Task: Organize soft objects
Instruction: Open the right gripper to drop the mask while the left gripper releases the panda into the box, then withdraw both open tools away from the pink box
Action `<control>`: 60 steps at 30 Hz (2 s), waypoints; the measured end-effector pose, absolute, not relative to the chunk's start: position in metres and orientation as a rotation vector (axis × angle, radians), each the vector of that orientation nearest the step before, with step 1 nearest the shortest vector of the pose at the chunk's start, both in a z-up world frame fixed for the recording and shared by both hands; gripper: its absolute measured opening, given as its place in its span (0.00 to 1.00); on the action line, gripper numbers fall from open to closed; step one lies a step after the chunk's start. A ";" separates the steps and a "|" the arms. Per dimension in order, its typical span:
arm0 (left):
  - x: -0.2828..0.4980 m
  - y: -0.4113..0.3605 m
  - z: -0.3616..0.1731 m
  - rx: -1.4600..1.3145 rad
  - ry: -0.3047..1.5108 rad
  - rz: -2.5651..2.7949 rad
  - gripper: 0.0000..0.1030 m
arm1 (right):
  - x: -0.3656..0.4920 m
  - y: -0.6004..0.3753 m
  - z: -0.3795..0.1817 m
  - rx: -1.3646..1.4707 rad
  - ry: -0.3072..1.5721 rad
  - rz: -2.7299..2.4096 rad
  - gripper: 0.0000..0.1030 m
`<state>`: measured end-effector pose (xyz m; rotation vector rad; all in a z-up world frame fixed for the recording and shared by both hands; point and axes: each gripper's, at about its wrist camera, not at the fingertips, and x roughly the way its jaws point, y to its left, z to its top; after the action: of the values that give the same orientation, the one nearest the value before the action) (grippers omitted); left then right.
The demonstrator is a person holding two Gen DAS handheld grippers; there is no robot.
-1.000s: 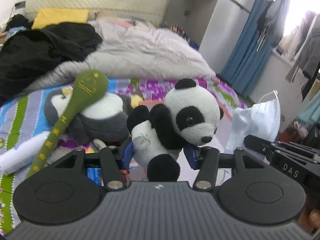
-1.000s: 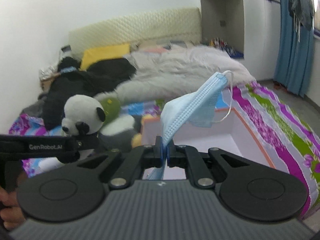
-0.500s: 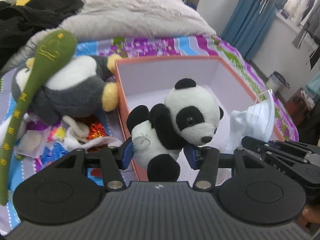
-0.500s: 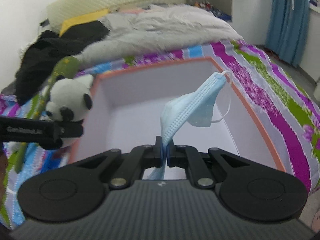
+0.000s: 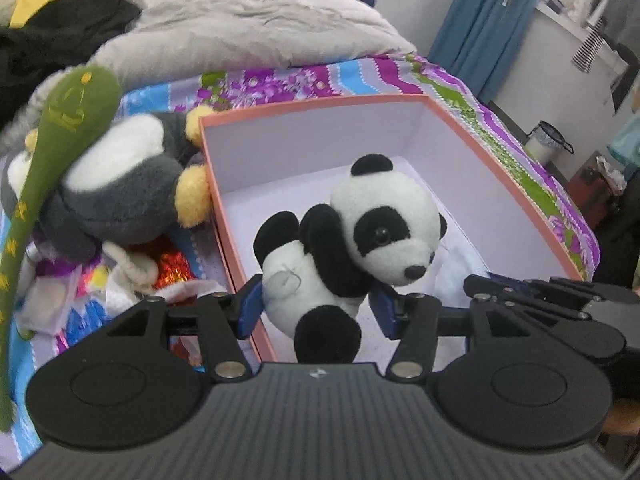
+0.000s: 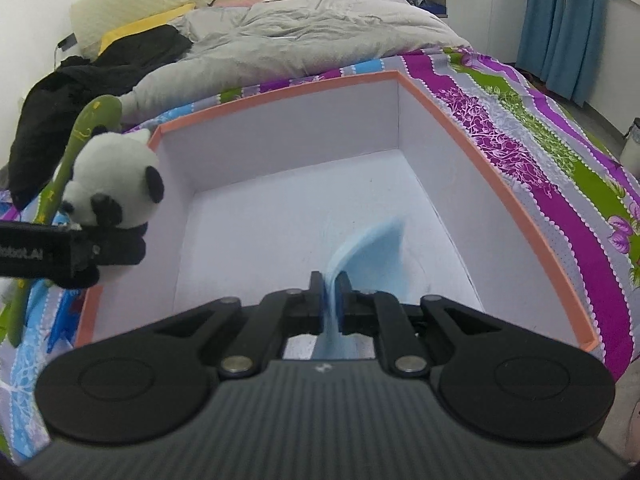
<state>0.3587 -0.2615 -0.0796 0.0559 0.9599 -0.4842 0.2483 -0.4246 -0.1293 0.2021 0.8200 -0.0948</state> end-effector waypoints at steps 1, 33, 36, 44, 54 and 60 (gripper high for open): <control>0.358 -0.261 -0.077 0.061 0.954 -0.485 0.69 | 0.248 -0.425 -0.129 0.206 0.822 -0.095 0.39; 0.155 -0.102 0.065 -0.002 0.554 -0.443 0.69 | 0.084 -0.314 0.013 0.217 0.369 0.042 0.50; 0.139 -0.079 0.060 -0.040 0.570 -0.417 0.69 | 0.069 -0.298 0.011 0.208 0.372 0.070 0.50; 0.107 -0.029 0.026 -0.092 0.644 -0.353 0.69 | 0.048 -0.264 -0.008 0.215 0.426 0.104 0.50; 0.084 0.010 -0.027 -0.108 0.733 -0.287 0.69 | 0.037 -0.228 -0.048 0.219 0.533 0.141 0.50; 0.077 0.035 -0.046 -0.135 0.758 -0.217 0.69 | 0.029 -0.210 -0.074 0.227 0.617 0.156 0.50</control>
<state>0.0765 0.0351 -0.0456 -0.1351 0.7575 -0.2171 0.0288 -0.2104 -0.0744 0.2269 0.6174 0.1563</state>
